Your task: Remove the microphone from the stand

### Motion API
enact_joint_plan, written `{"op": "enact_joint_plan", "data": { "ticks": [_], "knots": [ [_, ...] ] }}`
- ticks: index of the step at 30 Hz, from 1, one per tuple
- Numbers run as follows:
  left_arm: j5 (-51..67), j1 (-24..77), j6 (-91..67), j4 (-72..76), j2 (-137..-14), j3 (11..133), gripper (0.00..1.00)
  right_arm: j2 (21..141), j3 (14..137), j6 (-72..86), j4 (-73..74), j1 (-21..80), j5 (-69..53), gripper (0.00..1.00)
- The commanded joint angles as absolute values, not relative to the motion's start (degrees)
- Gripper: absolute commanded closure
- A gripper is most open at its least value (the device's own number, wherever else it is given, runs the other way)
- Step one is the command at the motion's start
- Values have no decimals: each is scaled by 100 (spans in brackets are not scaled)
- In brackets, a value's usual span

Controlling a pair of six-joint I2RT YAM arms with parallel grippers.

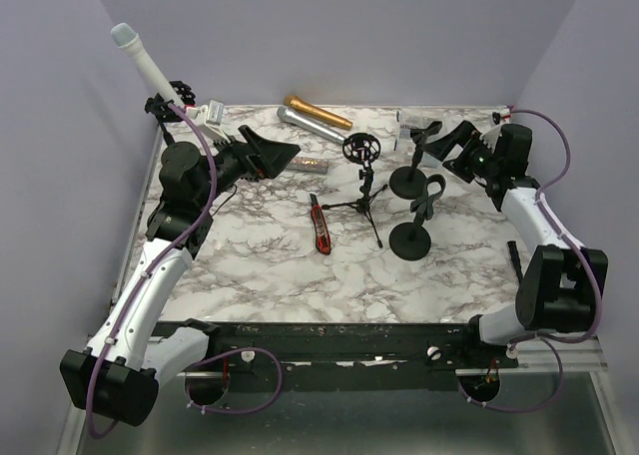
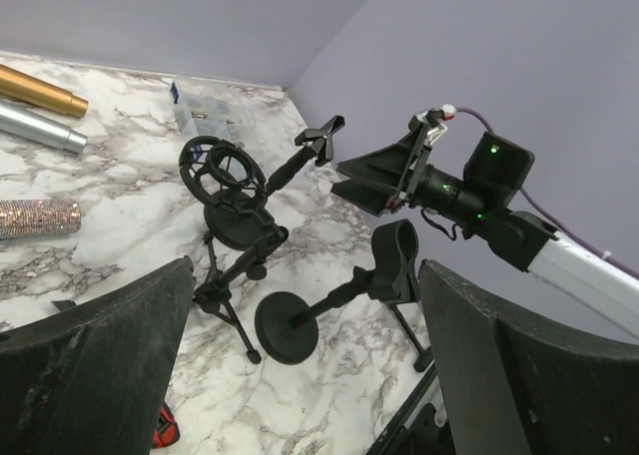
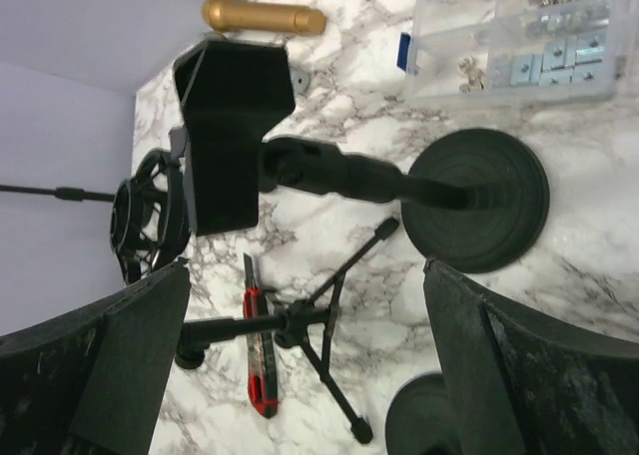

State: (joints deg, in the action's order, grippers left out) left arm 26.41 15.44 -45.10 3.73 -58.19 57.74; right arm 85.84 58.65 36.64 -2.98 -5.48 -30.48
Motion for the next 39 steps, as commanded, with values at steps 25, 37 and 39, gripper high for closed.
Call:
{"op": "enact_joint_plan", "data": {
  "ticks": [25, 37, 39],
  "knots": [
    [-1361, 965, -2669, -3014, -6720, 8183, 2, 5503, 5986, 2019, 1976, 576, -2962, 0],
    [-1127, -652, -3320, -1189, -7057, 8200, 1, 5143, 5636, 2128, 1614, 639, -3227, 0],
    [-948, -856, -3251, -918, -7293, 8245, 2, 5128, 5608, 2128, 1584, 697, -3226, 0]
  ]
}}
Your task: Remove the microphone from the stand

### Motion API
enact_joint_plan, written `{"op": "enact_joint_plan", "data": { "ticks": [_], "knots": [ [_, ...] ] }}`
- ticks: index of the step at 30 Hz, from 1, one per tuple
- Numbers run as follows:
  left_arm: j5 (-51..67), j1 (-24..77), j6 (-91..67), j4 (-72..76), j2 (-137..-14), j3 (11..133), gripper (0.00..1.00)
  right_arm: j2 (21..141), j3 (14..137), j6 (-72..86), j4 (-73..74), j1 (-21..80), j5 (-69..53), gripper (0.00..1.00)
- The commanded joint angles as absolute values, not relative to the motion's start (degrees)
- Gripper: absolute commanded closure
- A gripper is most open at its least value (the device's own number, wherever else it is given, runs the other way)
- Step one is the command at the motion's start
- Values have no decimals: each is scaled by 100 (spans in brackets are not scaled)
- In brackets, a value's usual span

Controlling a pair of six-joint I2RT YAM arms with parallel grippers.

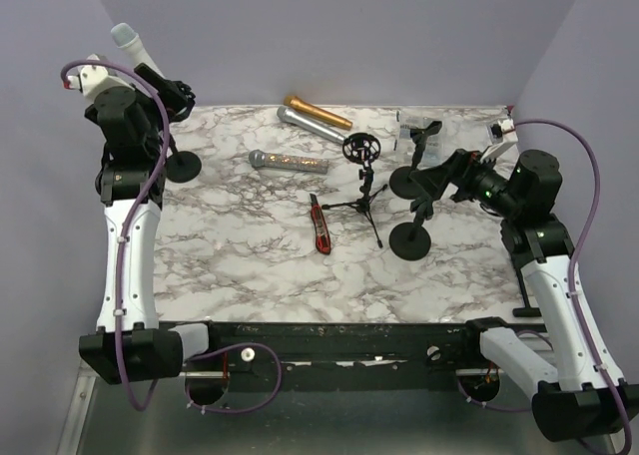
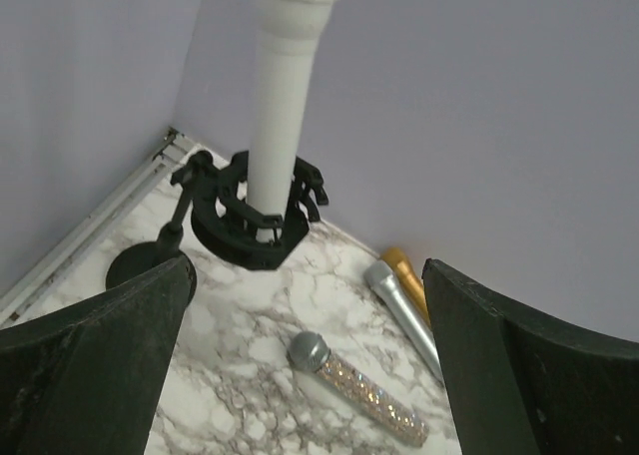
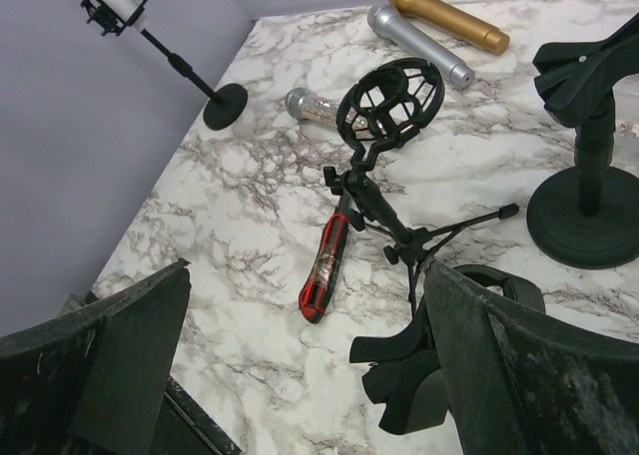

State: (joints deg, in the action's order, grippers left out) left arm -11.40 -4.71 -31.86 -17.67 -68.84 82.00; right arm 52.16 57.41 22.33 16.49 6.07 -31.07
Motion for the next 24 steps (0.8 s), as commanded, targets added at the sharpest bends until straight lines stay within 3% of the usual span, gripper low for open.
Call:
{"op": "enact_joint_plan", "data": {
  "ticks": [1, 10, 13, 24],
  "knots": [
    [-783, -974, -3227, -700, -7425, 8238, 1, 5121, 5588, 2135, 1561, 718, -3226, 0],
    [-38, -1381, -2636, 805, -8533, 8499, 4, 5112, 5472, 2118, 1433, 842, -3125, 0],
    [61, -1414, -2680, 915, -8945, 8755, 10, 5138, 5450, 2088, 1435, 868, -3078, 0],
    [47, -1424, -2778, 1150, -9517, 9105, 56, 5258, 5526, 1998, 1592, 885, -2896, 0]
  ]
}}
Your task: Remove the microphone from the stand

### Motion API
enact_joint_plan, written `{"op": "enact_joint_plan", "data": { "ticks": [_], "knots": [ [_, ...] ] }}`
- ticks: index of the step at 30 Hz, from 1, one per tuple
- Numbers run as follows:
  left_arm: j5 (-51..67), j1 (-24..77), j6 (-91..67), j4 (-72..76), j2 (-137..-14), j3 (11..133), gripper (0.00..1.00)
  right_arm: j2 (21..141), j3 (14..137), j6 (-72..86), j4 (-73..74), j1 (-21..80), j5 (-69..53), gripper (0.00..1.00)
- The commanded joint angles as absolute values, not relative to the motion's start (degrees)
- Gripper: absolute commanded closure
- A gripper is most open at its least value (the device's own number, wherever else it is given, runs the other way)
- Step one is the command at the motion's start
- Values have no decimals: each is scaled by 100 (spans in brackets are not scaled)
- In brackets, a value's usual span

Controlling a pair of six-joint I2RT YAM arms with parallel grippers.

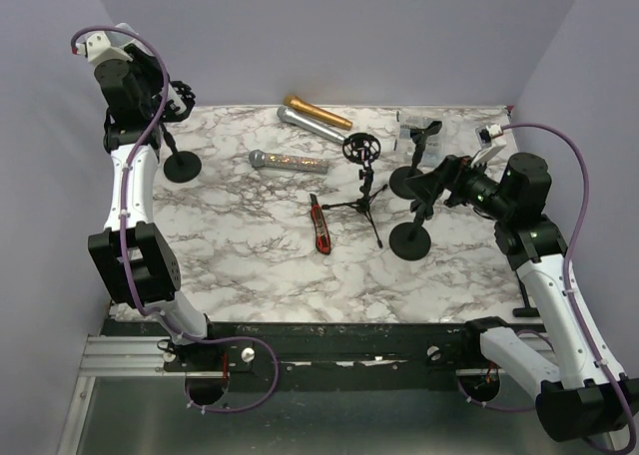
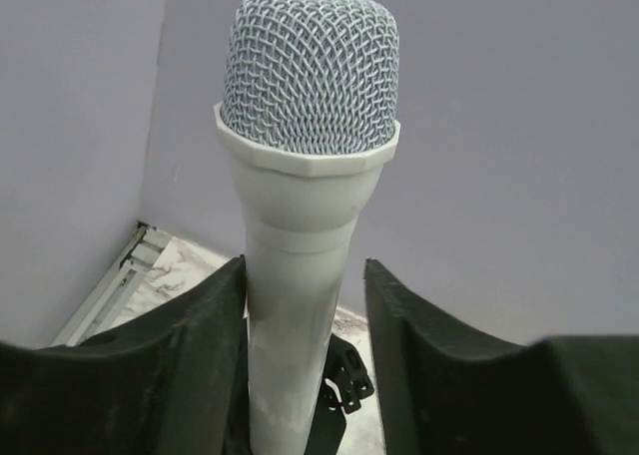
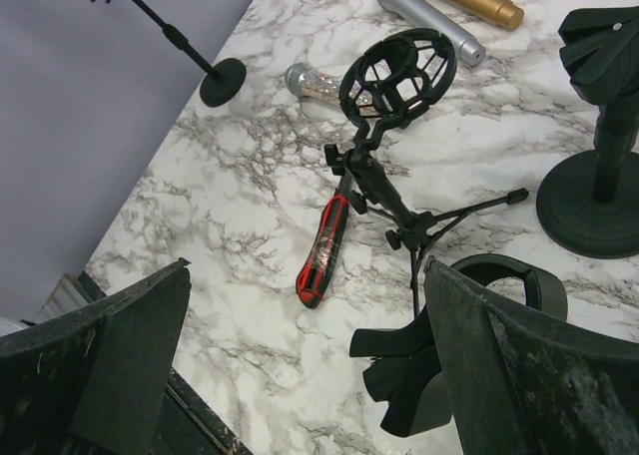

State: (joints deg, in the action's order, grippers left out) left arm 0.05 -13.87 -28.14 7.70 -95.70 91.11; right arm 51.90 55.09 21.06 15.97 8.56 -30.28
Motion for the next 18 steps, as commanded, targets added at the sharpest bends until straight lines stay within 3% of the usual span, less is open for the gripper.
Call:
{"op": "enact_joint_plan", "data": {
  "ticks": [1, 6, 15, 18],
  "knots": [
    [44, -1429, -2748, 1143, -9494, 9109, 60, 5283, 5541, 1998, 1591, 885, -2896, 0],
    [46, -1416, -2654, 889, -9365, 9381, 79, 5369, 5599, 2010, 1583, 888, -2944, 0],
    [-1025, -1015, -1716, 531, -8924, 10059, 84, 5344, 5640, 2078, 1619, 888, -2991, 0],
    [-1692, -698, -1408, 497, -8628, 10036, 93, 5323, 5592, 2081, 1624, 888, -2929, 0]
  ]
}}
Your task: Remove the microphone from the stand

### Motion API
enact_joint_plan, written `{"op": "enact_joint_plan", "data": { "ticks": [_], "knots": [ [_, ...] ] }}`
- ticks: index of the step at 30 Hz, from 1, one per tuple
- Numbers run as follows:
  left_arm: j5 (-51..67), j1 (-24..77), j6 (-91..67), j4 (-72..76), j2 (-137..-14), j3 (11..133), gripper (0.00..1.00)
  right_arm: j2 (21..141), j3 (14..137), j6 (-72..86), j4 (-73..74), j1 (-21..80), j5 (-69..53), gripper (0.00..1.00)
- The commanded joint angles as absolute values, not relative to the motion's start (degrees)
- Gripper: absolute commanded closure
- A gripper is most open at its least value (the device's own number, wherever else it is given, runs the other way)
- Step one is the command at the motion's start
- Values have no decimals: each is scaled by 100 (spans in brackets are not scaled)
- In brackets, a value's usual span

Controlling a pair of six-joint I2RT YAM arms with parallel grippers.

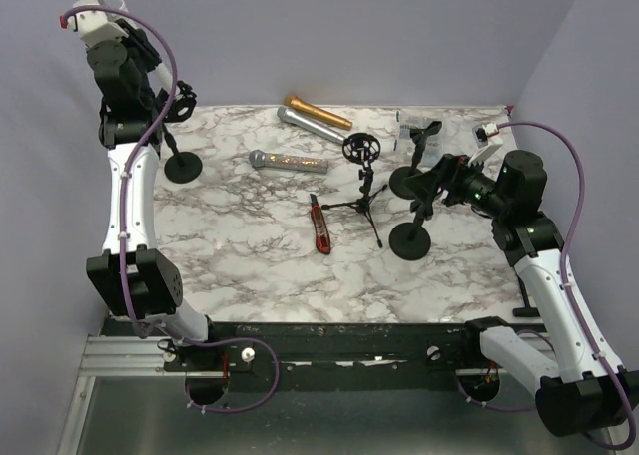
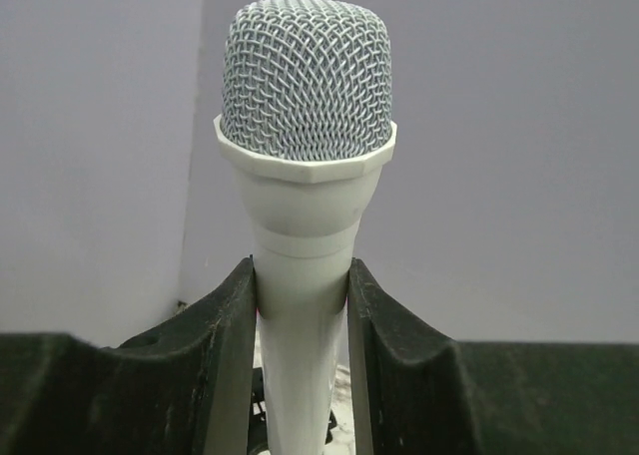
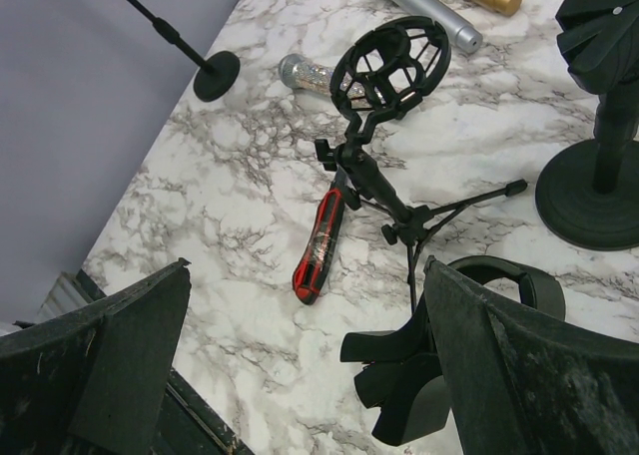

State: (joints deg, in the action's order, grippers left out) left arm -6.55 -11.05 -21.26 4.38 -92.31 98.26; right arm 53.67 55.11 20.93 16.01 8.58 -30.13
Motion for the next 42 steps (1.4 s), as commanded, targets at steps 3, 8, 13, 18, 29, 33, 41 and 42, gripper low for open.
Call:
{"op": "enact_joint_plan", "data": {
  "ticks": [3, 8, 13, 18, 29, 33, 41, 42],
  "knots": [
    [-2560, -259, -1407, 475, -8162, 9848, 100, 5331, 5564, 2058, 1671, 888, -2796, 0],
    [-1907, 417, -2362, 329, -7059, 8856, 100, 5260, 5581, 2036, 1765, 887, -2693, 0],
    [-1423, 720, -4478, -289, -5706, 7046, 100, 5245, 5573, 2052, 1769, 887, -2630, 0],
    [-1764, 932, -6978, 158, -4327, 4488, 100, 5262, 5470, 2074, 1744, 888, -2661, 0],
    [-899, 1090, -9861, 556, -5433, 3083, 100, 5070, 5416, 2179, 1828, 888, -2662, 0],
    [-1087, 1321, -10640, 1176, -6230, 2952, 100, 5078, 5516, 2159, 1930, 887, -2639, 0],
    [-1223, 1441, -10817, 2194, -7972, 3360, 100, 5035, 5629, 2102, 2065, 887, -2476, 0],
    [-1252, 1441, -10708, 2342, -8175, 3433, 100, 5023, 5618, 2092, 2080, 887, -2456, 0]
  ]
}}
